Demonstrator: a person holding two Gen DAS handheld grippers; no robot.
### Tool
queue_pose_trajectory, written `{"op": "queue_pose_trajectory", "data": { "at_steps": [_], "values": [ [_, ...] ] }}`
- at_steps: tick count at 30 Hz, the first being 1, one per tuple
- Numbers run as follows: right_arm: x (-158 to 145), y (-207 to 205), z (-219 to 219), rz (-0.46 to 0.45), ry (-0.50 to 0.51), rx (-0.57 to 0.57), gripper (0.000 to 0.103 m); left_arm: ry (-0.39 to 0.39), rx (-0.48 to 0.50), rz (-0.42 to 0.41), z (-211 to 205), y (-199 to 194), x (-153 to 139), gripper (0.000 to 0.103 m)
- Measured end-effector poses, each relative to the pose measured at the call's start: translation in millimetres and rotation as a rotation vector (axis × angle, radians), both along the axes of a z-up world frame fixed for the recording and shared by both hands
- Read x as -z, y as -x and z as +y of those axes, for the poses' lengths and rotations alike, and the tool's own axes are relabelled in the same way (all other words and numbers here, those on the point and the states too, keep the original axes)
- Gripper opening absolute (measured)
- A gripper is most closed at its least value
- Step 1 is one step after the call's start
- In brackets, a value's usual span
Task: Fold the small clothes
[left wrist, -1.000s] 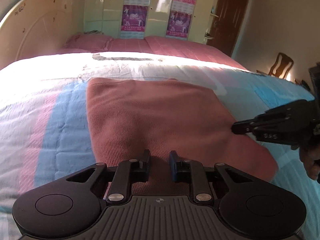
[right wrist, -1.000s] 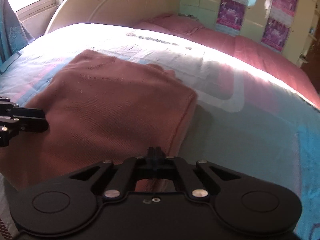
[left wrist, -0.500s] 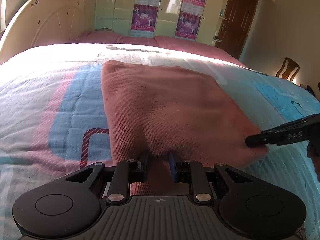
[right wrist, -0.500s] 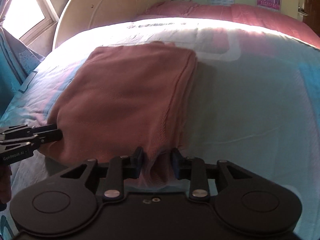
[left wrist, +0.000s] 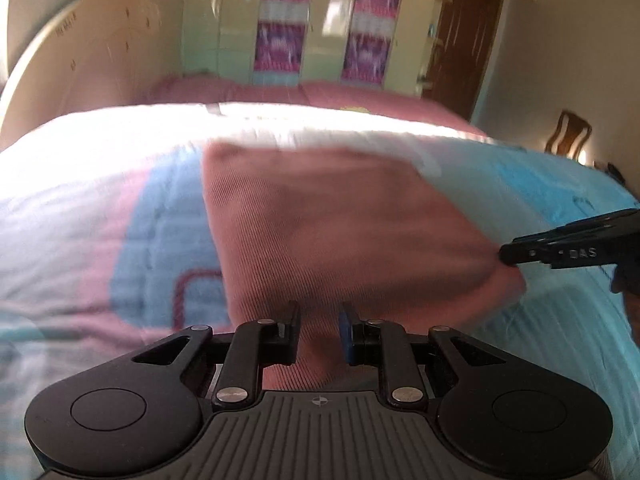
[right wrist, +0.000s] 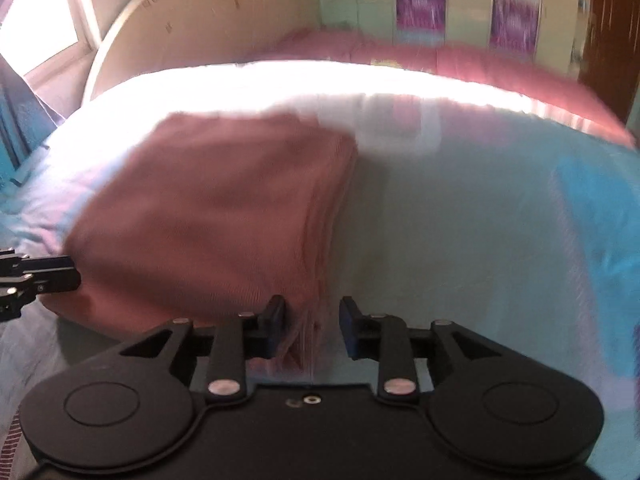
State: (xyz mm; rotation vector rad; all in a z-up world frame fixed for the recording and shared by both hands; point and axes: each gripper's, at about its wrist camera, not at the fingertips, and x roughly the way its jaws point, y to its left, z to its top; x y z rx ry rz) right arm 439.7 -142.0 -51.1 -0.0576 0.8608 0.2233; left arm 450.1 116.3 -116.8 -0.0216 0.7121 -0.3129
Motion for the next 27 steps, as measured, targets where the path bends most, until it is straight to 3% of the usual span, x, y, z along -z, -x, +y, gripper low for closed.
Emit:
{"op": "queue_pose_trajectory", "data": {
  "at_steps": [3, 6, 7, 10, 14, 17, 18, 19, 20, 22, 23, 24, 25, 26, 27],
  "values": [
    [-12, 2, 20, -0.083, 0.044, -0.07, 0.012, 0.014, -0.02, 0.006, 3, -18, 4, 0.02],
    [7, -14, 38, -0.023, 0.08, -0.127, 0.006, -0.005, -0.011, 0.046, -3, -35, 14, 0.02],
    [19, -22, 38, 0.021, 0.122, -0.116, 0.0, -0.003, -0.006, 0.051, -5, -37, 17, 0.02],
    [26, -33, 27, 0.049, 0.081, -0.081, 0.0, -0.022, -0.009, 0.05, -9, -36, 16, 0.02],
    [25, -33, 32, 0.05, 0.108, -0.102, 0.0, -0.034, -0.03, 0.036, -13, -27, 16, 0.02],
    [20, -36, 21, 0.06, 0.035, -0.073, 0.0, -0.059, -0.066, 0.012, -16, -10, 4, 0.021],
    [13, -30, 14, 0.051, -0.011, -0.051, 0.003, -0.071, -0.078, 0.003, -15, -1, 1, 0.021],
    [7, -23, 7, 0.034, -0.04, -0.035, 0.018, -0.077, -0.092, -0.008, -15, 12, -4, 0.025],
    [0, -11, 4, 0.007, -0.043, -0.018, 0.021, -0.073, -0.107, -0.019, -15, 24, -9, 0.034],
    [-12, 15, -4, -0.024, -0.047, -0.014, 0.022, -0.077, -0.166, -0.07, -17, 52, -19, 0.092],
    [-18, 29, -9, -0.037, -0.062, -0.011, 0.034, -0.083, -0.188, -0.111, -20, 68, -25, 0.101],
    [-24, 46, -15, -0.051, -0.078, -0.008, 0.049, -0.09, -0.197, -0.133, -22, 80, -29, 0.102],
    [-30, 63, -19, -0.072, -0.09, -0.001, 0.088, -0.093, -0.202, -0.136, -26, 93, -33, 0.102],
    [-36, 82, -24, -0.109, -0.098, 0.011, 0.1, -0.085, -0.207, -0.135, -29, 105, -36, 0.102],
    [-42, 102, -27, -0.151, -0.092, 0.019, 0.103, -0.074, -0.214, -0.134, -32, 118, -39, 0.102]
  ]
}}
